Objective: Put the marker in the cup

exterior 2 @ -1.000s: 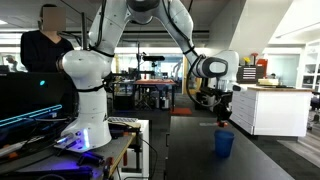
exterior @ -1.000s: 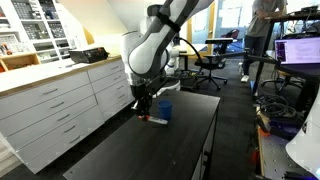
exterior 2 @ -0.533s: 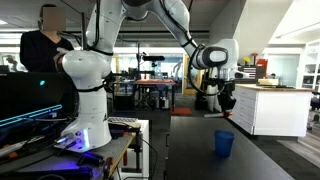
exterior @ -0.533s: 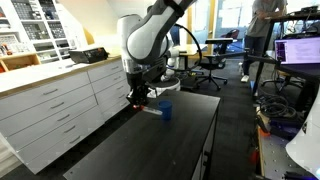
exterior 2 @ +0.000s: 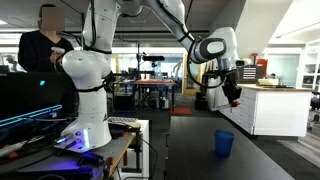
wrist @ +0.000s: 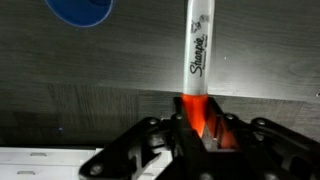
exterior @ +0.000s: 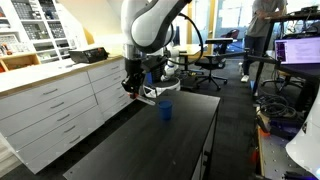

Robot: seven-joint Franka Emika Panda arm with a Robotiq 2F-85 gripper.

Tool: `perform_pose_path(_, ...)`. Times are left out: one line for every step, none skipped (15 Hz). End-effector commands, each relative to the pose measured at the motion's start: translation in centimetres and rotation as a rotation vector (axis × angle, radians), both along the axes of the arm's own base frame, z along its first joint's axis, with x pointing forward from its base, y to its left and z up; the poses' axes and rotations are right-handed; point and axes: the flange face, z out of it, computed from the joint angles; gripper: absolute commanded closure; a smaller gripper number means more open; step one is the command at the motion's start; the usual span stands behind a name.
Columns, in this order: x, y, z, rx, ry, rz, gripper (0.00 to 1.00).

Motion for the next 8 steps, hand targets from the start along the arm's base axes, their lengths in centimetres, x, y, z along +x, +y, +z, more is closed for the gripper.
perform_pose_path(-1.7,-1.1,0.9,0.002,-0.074,-0.043,0.94)
perform_pose_path(-1.9,-1.4,0.9,0.003,-0.091,-0.052,0.94)
perform_pose_path(-2.1,-1.6,1.0,0.002,-0.107,-0.061,0.94)
perform_pose_path(-2.3,-1.9,1.1,0.000,-0.126,-0.071,0.94)
perform_pose_path(-2.5,-2.2,1.2,-0.002,-0.142,-0.079,0.94)
perform_pose_path(-2.7,-2.5,1.4,-0.002,-0.160,-0.090,0.94)
perform_pose_path(-2.9,-2.8,1.6,-0.006,-0.178,-0.100,0.94)
perform_pose_path(-3.2,-3.1,1.8,-0.010,-0.194,-0.109,0.94)
